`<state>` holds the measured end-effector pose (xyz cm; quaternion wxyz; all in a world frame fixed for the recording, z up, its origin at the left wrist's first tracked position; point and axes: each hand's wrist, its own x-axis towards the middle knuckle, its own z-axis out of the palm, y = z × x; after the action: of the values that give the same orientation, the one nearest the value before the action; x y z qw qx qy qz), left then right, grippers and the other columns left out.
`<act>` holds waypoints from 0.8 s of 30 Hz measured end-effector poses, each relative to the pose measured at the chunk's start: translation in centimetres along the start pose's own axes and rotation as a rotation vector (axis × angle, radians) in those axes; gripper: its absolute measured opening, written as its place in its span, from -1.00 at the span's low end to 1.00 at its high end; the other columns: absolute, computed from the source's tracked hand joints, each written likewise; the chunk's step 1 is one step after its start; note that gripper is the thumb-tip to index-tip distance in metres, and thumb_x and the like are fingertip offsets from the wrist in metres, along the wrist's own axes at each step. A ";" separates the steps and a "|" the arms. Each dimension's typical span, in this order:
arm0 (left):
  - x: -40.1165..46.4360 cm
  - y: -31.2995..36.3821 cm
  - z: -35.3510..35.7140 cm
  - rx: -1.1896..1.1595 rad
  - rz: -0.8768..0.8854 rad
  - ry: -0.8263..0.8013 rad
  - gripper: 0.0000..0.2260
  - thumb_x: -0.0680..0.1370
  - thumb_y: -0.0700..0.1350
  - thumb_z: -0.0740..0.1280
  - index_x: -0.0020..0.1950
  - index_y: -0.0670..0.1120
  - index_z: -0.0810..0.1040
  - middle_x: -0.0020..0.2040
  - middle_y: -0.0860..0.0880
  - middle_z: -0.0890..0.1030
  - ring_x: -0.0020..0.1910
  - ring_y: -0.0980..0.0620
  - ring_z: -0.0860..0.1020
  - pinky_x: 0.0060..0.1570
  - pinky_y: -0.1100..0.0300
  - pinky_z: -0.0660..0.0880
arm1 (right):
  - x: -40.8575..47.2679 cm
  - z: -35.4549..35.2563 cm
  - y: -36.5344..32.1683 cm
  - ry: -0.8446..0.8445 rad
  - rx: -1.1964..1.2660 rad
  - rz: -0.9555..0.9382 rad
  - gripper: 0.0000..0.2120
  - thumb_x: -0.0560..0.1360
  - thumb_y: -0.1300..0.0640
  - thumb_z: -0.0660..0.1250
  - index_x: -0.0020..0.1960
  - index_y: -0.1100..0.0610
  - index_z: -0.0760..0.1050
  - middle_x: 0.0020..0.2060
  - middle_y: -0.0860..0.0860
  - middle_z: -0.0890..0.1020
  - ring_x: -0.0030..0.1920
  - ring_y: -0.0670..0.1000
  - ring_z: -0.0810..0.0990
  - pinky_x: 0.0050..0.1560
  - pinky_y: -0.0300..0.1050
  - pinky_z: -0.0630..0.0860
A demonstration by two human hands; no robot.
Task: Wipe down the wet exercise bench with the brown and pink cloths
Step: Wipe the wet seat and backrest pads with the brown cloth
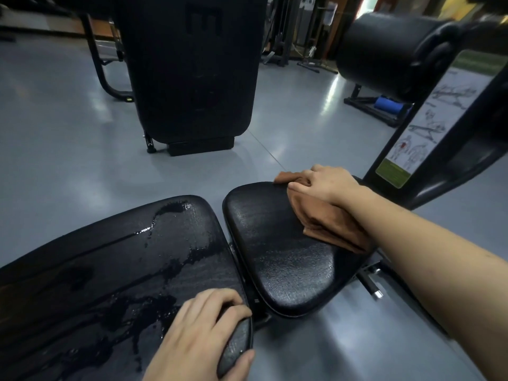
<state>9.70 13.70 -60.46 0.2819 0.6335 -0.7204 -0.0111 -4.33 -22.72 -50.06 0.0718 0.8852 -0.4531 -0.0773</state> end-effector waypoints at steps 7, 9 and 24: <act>0.1 0.0 -0.1 0.009 0.000 -0.007 -0.57 0.35 0.26 0.43 0.16 0.16 0.55 0.17 0.19 0.47 0.20 0.19 0.42 0.24 0.32 0.21 | -1.4 0.4 3.2 0.060 0.075 0.187 -0.27 0.53 -0.48 -0.06 0.45 -0.05 0.42 0.26 0.13 0.50 0.31 0.21 0.48 0.26 0.13 0.41; 0.1 0.1 -0.2 0.004 -0.005 -0.006 -0.57 0.34 0.25 0.43 0.16 0.16 0.55 0.17 0.19 0.47 0.20 0.19 0.42 0.27 0.34 0.19 | -2.3 0.6 3.9 0.070 0.111 0.255 -0.26 0.51 -0.49 -0.06 0.47 -0.06 0.38 0.28 0.14 0.47 0.32 0.23 0.46 0.27 0.16 0.43; -0.1 0.8 -0.7 0.023 -0.016 0.018 -0.62 0.43 0.19 0.40 0.18 0.08 0.55 0.17 0.14 0.45 0.20 0.11 0.44 0.19 0.21 0.29 | -12.3 3.2 -2.0 0.205 -0.008 -0.028 -0.16 0.50 -0.43 -0.24 0.62 -0.01 0.15 0.62 0.13 0.12 0.62 0.16 0.04 0.55 0.21 0.08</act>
<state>9.29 14.13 -59.65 0.2810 0.6424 -0.7130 0.0008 -10.50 -11.74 -52.73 0.1203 0.8945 -0.4305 0.0106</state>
